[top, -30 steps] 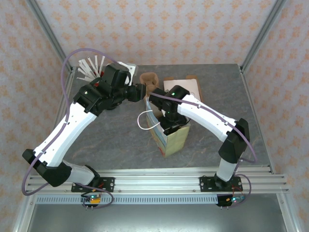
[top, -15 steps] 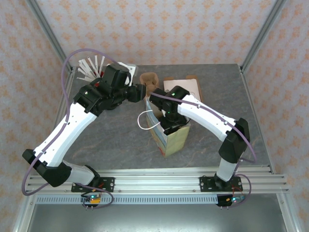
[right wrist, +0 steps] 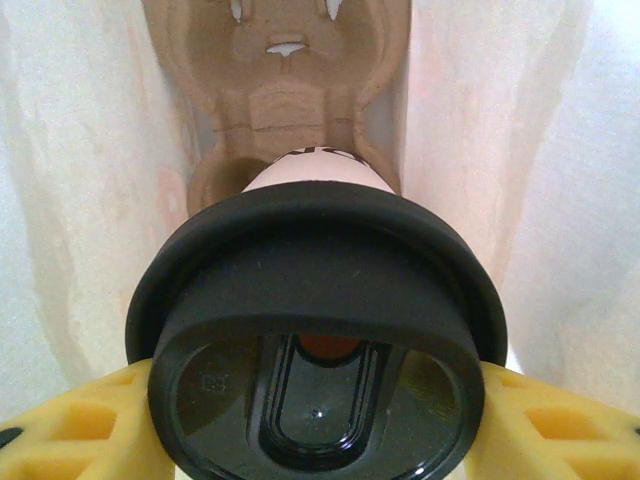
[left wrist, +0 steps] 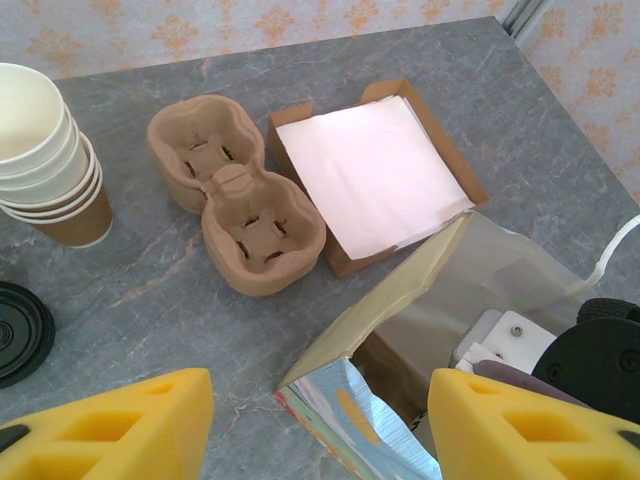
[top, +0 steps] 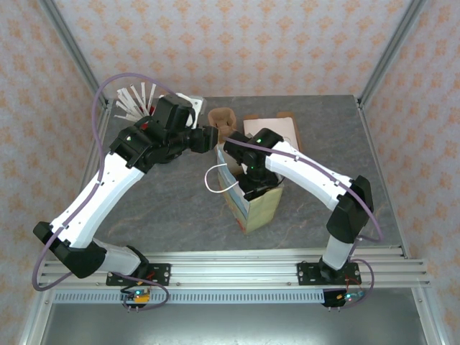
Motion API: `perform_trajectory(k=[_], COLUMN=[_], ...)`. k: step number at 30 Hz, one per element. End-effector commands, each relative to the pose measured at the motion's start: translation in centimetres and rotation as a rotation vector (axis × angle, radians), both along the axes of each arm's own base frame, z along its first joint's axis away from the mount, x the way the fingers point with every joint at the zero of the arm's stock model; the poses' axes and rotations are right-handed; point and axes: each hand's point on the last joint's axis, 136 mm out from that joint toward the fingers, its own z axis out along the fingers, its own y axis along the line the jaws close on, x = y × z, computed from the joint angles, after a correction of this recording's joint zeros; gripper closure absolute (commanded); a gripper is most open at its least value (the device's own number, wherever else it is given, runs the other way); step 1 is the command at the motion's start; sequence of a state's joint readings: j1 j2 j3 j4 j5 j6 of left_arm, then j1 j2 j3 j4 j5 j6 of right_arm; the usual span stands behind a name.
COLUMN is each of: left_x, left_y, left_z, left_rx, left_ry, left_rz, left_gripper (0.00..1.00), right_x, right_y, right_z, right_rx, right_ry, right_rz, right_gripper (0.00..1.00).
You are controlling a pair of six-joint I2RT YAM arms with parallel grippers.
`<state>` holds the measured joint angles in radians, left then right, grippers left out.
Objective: Pack the takeout coffee
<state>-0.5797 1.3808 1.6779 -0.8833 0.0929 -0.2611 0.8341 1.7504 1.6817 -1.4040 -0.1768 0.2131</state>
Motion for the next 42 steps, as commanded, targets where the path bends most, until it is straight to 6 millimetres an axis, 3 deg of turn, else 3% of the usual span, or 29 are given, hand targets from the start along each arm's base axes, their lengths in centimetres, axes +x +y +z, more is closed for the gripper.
perform_trajectory(k=[1, 42], left_x=[-0.1, -0.2], left_y=[0.5, 0.4], left_z=[1.1, 0.6], left_rx=[-0.012, -0.003], left_ry=[-0.039, -0.029], left_rz=[0.0, -0.007], left_gripper=[0.4, 0.4], right_x=[0.5, 0.6], right_y=[-0.4, -0.9], right_z=[-1.2, -3.0], right_rx=[-0.03, -0.085], right_ry=[-0.001, 0.011], right_rz=[-0.002, 0.006], right_gripper=[0.59, 0.6])
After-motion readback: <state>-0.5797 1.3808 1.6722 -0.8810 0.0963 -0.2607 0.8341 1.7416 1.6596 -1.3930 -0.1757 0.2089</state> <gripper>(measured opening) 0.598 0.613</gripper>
